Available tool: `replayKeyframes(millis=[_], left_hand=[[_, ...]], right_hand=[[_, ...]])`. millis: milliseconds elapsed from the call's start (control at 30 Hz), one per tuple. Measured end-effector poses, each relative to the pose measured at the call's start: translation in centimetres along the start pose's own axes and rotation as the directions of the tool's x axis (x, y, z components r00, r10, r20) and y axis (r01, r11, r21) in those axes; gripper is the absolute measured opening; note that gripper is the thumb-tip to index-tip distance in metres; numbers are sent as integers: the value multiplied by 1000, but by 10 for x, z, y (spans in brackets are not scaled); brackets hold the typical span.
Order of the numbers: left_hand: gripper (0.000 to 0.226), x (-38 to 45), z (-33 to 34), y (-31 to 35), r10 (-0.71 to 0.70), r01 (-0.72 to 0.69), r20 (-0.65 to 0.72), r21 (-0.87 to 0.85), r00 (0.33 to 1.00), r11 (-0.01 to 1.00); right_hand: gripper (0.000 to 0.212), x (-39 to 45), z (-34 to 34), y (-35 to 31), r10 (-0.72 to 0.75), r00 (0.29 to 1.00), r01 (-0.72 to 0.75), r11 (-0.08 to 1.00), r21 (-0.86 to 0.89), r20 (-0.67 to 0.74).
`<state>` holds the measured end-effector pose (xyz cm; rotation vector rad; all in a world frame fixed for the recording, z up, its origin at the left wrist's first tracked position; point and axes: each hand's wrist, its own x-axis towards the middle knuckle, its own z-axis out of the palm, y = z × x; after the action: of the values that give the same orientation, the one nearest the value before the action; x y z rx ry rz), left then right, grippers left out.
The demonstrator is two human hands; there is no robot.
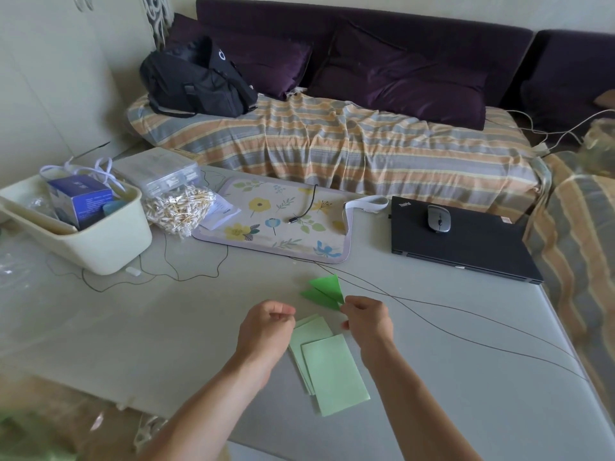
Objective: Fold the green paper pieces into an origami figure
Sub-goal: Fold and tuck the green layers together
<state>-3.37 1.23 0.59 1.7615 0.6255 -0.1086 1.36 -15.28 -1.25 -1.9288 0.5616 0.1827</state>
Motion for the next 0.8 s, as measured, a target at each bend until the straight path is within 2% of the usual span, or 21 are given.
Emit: replayKeyframes(millis=[100, 200, 267, 300, 367, 500, 600, 800], left_hand=[[21, 0, 2, -1, 4, -4, 10, 11, 1000, 1000], [21, -1, 5, 0, 4, -5, 22, 28, 1000, 1000], [21, -2, 7, 0, 4, -5, 29, 34, 1000, 999], [21, -3, 8, 0, 4, -5, 32, 33, 999, 999], [21, -4, 9, 0, 0, -1, 43, 31, 999, 1000], [22, -6, 12, 0, -3, 0, 59, 53, 998, 999], [20, -7, 12, 0, -11, 6, 61, 77, 998, 997], [21, -9, 6, 0, -22, 15, 72, 104, 997, 994]], right_hand=[[16, -6, -8, 3, -25, 999, 27, 999, -47, 41], [21, -11, -13, 11, -88, 996, 91, 987, -135, 30], [17, -15, -18, 16, -147, 989, 146, 963, -227, 12], [21, -19, -20, 17, -169, 985, 168, 937, -307, 23], [44, -24, -24, 20, -159, 984, 177, 863, -473, 79], [74, -35, -20, 24, -125, 979, 198, 738, -644, 158], [74, -36, -14, 25, -169, 975, 221, 699, -680, 142], [61, -32, -5, 23, -205, 976, 202, 742, -639, 71]])
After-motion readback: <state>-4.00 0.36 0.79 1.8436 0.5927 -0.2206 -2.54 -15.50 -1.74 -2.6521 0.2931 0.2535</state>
